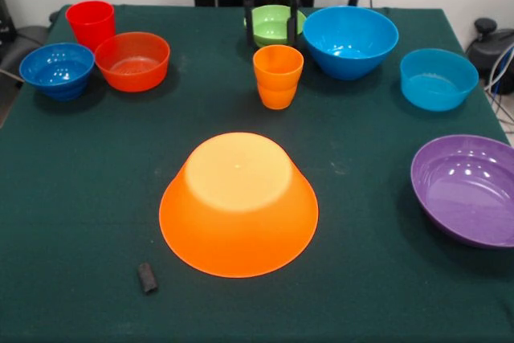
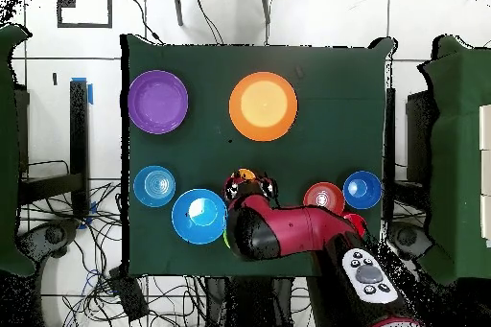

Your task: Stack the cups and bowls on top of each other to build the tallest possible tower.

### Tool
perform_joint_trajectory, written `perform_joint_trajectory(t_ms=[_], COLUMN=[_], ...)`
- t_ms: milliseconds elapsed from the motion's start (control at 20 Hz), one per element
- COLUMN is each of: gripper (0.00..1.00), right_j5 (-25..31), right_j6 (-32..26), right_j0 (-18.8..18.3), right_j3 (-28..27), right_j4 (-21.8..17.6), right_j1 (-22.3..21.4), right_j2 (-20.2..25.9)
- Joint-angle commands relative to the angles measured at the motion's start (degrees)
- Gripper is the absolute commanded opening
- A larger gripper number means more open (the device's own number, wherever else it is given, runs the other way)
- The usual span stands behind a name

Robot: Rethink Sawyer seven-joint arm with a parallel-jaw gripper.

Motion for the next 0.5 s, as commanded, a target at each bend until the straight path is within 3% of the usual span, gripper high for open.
perform_joint_trajectory(t_ms=[50,500], gripper=[1.00,1.00], right_j5=[-4.6,-2.6], right_j6=[5.3,4.3], right_j0=[2.4,3.7], right_j3=[1.4,-0.1], right_j4=[-4.1,-3.2], right_j1=[5.6,4.7], right_j2=[-2.9,-3.6])
